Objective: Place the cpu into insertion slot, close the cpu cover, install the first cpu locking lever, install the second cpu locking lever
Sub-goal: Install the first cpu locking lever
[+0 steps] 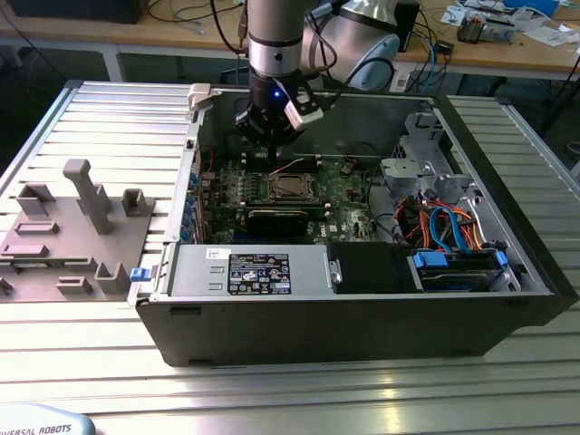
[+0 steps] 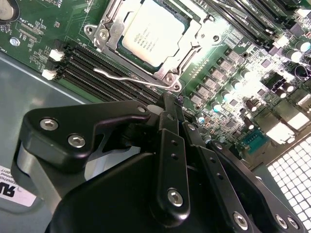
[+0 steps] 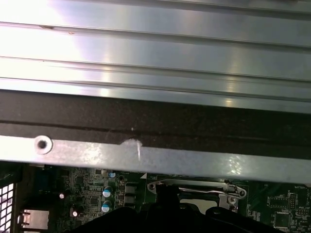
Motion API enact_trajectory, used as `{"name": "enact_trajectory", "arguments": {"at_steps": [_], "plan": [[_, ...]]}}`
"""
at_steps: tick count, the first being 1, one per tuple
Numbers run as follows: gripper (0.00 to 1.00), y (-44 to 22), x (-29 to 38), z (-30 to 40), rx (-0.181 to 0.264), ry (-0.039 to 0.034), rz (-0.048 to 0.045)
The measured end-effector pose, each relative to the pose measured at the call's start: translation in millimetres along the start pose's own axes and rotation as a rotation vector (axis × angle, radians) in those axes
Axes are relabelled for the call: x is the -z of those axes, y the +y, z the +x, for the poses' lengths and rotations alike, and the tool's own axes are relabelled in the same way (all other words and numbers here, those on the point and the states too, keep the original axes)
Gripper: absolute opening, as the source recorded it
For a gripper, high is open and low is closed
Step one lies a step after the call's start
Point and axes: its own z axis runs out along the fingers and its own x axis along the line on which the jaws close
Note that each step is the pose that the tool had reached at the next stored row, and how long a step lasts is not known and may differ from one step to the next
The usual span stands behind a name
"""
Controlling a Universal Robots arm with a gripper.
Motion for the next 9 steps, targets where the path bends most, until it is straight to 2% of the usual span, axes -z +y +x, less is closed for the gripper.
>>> {"name": "enact_trajectory", "arguments": {"at_steps": [7,9], "plan": [[0.11,0.0,-1.9,0.1,0.000,0.0002,0.0003],[0.11,0.0,-4.4,0.1,0.000,0.0001,0.0001]]}}
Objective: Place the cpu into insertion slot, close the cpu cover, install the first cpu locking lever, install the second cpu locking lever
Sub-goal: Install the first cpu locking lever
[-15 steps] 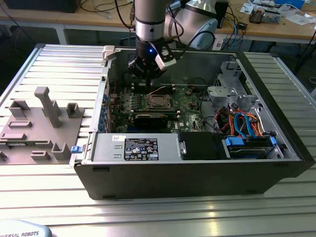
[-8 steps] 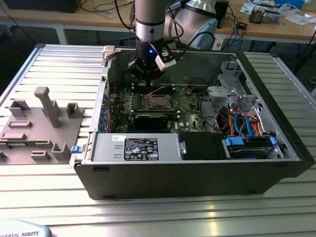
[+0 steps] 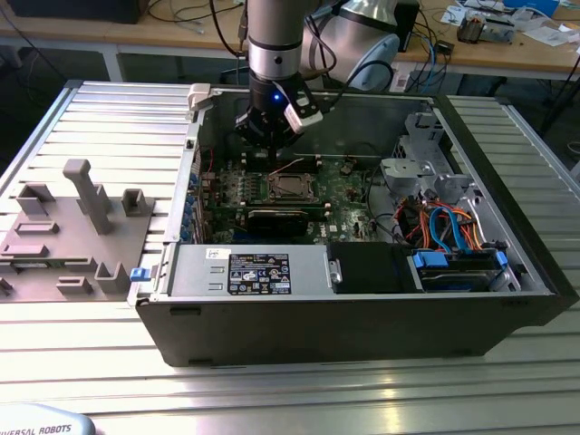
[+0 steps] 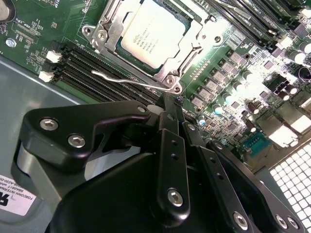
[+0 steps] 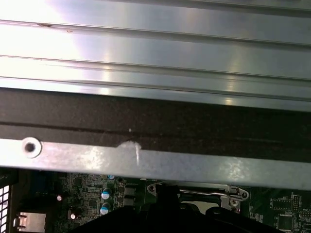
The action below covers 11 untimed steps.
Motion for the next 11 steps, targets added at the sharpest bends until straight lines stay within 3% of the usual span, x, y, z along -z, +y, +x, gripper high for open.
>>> {"name": "enact_trajectory", "arguments": {"at_steps": [11], "plan": [[0.11,0.0,-3.1,0.1,0.000,0.0001,0.0001]]}}
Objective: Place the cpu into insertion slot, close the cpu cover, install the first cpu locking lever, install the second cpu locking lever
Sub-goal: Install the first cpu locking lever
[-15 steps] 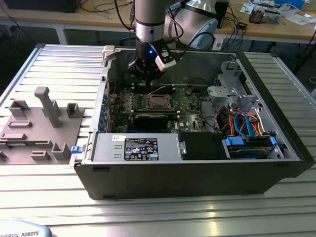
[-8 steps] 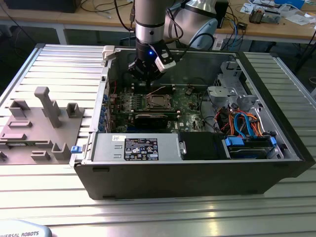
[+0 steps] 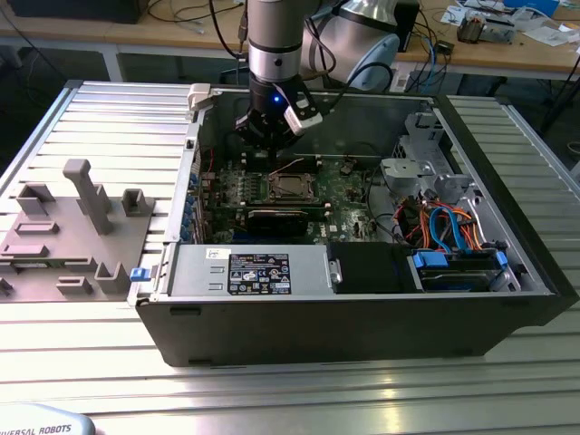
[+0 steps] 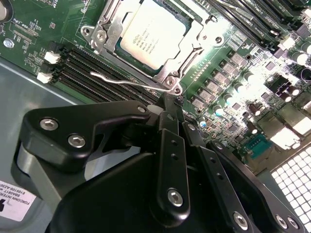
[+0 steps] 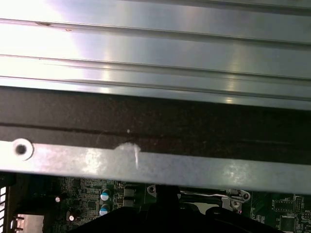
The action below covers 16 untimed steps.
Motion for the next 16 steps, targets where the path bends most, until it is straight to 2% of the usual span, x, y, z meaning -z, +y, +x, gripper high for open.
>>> {"name": "enact_trajectory", "arguments": {"at_steps": [3,5,16], "plan": [[0.11,0.0,-0.5,0.0,0.000,-0.0002,-0.0002],[0.11,-0.1,-8.7,-0.6,0.000,-0.0001,-0.0001],[0.11,0.2,-11.2,-3.0,0.000,-0.0002,-0.0001]]}}
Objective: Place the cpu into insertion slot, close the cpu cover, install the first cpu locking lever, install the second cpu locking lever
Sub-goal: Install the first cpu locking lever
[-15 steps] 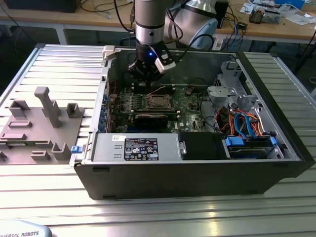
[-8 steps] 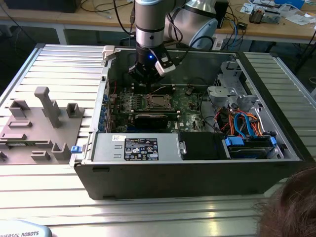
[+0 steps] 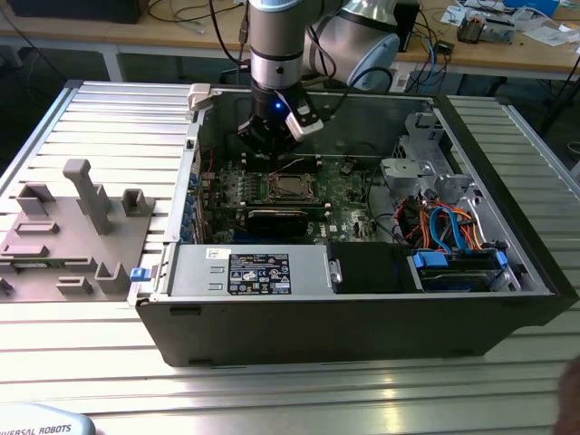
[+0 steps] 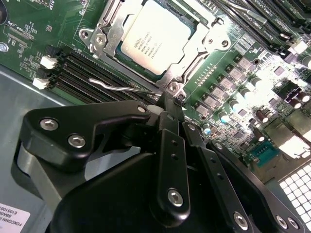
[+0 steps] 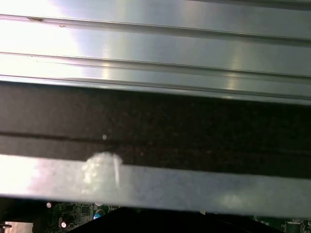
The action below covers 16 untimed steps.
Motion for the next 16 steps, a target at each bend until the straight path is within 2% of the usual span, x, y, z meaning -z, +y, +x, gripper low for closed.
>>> {"name": "enact_trajectory", "arguments": {"at_steps": [16], "plan": [[0.11,-0.1,-3.7,-8.6,0.000,0.0001,-0.0001]]}}
